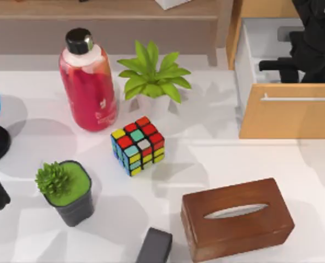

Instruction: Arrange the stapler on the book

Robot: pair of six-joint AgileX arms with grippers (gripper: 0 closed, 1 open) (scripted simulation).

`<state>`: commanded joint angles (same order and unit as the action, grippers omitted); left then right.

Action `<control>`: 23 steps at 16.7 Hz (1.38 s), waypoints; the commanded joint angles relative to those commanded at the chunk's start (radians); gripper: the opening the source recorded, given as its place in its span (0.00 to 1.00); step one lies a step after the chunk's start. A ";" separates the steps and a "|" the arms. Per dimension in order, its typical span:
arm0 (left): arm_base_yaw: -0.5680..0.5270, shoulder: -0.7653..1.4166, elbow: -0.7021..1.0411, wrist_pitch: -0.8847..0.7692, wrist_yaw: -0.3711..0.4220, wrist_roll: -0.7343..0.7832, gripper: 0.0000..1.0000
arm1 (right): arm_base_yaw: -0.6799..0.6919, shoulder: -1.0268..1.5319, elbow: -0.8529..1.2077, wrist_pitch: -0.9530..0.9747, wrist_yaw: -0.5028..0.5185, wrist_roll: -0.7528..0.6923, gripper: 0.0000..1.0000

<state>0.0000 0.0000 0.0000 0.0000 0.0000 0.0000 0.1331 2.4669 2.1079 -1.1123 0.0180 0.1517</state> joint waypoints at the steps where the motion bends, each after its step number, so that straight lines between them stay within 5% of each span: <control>1: 0.000 0.000 0.000 0.000 0.000 0.000 1.00 | -0.001 0.000 0.000 0.000 0.000 0.001 0.00; 11: 0.000 0.000 0.000 0.000 0.000 0.000 1.00 | -0.030 -0.269 -0.115 0.026 -0.076 -0.112 0.00; 23: 0.000 0.000 0.000 0.000 0.000 0.000 1.00 | -0.301 -0.763 -0.568 0.120 -0.215 -0.360 0.00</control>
<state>0.0000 0.0000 0.0000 0.0000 0.0000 0.0000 -0.1683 1.7040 1.5401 -0.9926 -0.1967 -0.2084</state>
